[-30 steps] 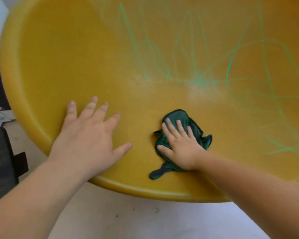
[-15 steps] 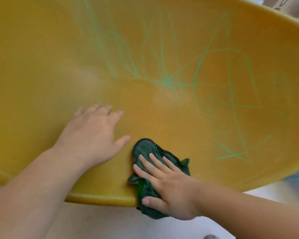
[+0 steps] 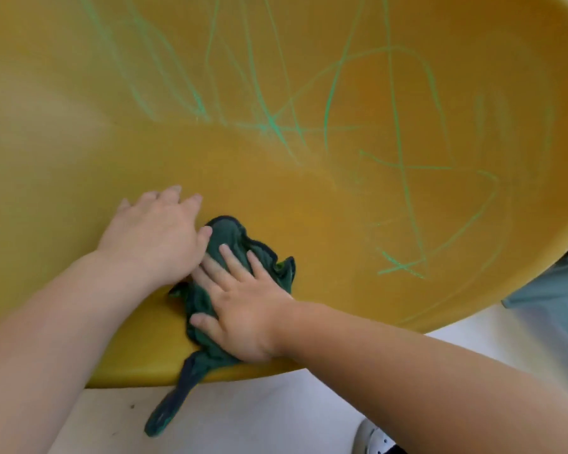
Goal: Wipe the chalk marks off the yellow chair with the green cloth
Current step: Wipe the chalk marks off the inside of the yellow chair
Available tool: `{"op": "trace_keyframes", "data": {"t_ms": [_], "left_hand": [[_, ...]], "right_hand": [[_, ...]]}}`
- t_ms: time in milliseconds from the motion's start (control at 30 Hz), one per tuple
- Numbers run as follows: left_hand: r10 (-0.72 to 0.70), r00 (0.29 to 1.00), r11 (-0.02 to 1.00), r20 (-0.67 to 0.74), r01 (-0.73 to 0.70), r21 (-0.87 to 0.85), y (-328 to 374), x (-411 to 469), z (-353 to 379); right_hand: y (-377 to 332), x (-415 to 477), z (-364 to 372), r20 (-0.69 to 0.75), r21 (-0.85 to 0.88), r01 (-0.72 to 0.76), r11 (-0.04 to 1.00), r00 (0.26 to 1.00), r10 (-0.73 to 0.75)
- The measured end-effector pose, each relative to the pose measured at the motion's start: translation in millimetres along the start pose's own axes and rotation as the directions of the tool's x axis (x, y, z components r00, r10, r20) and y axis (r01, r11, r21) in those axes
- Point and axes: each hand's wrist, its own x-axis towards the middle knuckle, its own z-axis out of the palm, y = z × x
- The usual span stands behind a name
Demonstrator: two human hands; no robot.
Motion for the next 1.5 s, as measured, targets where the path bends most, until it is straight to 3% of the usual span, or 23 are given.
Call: {"op": "trace_keyframes", "data": {"t_ms": [67, 133, 233, 333, 433, 600, 700, 833, 900, 967, 1033, 1100, 1200, 1333, 1433, 1500], "left_hand": [[0.013, 1.0, 1.0, 0.005, -0.013, -0.02, 4, 3, 4], [0.059, 0.998, 0.998, 0.018, -0.059, -0.013, 8, 3, 11], [0.117, 0.992, 0.993, 0.041, -0.118, 0.011, 6, 3, 24], [0.141, 0.989, 0.99, 0.048, -0.141, -0.006, 4, 7, 29], [0.161, 0.985, 0.987, 0.059, -0.159, -0.027, 3, 6, 33], [0.169, 0.985, 0.984, 0.045, -0.166, -0.059, 3, 6, 34], [0.161, 0.987, 0.986, 0.021, -0.159, -0.05, 3, 7, 33], [0.136, 0.99, 0.989, 0.041, -0.133, -0.066, -1, 11, 30], [0.129, 0.99, 0.99, 0.059, -0.125, -0.07, -2, 14, 30], [0.125, 0.989, 0.99, 0.077, -0.12, -0.067, -2, 15, 29], [0.117, 0.989, 0.992, 0.09, -0.113, -0.052, -2, 14, 28], [0.101, 0.99, 0.995, 0.097, -0.099, -0.027, -5, 11, 25], [0.054, 0.993, 0.998, 0.108, -0.058, 0.033, -14, 5, 18], [-0.029, 0.993, 0.998, 0.118, 0.023, 0.057, -36, -3, 5], [-0.064, 0.994, 0.997, 0.087, 0.06, 0.051, -50, -6, -1], [-0.066, 0.995, 0.997, 0.078, 0.062, 0.046, -55, -7, -1]], "right_hand": [[0, -41, 2, 0.098, 0.005, 0.086, 0.996, 0.991, -0.086], [20, -86, 0, 0.185, -0.043, 0.067, 0.997, 0.981, -0.058], [74, -135, -15, 0.206, -0.192, -0.252, 0.949, 0.935, 0.29], [133, -146, -39, 0.097, -0.345, -0.58, 0.738, 0.76, 0.643], [172, -120, -53, -0.052, -0.262, -0.716, 0.647, 0.68, 0.732], [147, -14, -39, -0.149, -0.065, -0.653, 0.755, 0.754, 0.639], [103, 14, -29, -0.076, -0.018, -0.513, 0.858, 0.857, 0.51], [58, -59, -10, 0.101, -0.053, -0.241, 0.969, 0.964, 0.245], [61, -105, -11, 0.191, -0.08, -0.215, 0.973, 0.955, 0.227], [92, -128, -23, 0.171, -0.215, -0.36, 0.908, 0.901, 0.398], [139, -126, -44, 0.031, -0.306, -0.568, 0.764, 0.796, 0.604], [183, -105, -63, -0.12, -0.293, -0.687, 0.665, 0.717, 0.687], [216, -45, -75, -0.264, -0.223, -0.693, 0.685, 0.72, 0.642], [178, 42, -73, -0.241, -0.112, -0.505, 0.856, 0.849, 0.47], [113, 47, -51, -0.103, -0.088, -0.212, 0.973, 0.974, 0.203], [65, 8, -25, 0.015, -0.09, 0.032, 0.995, 0.999, -0.031]]}}
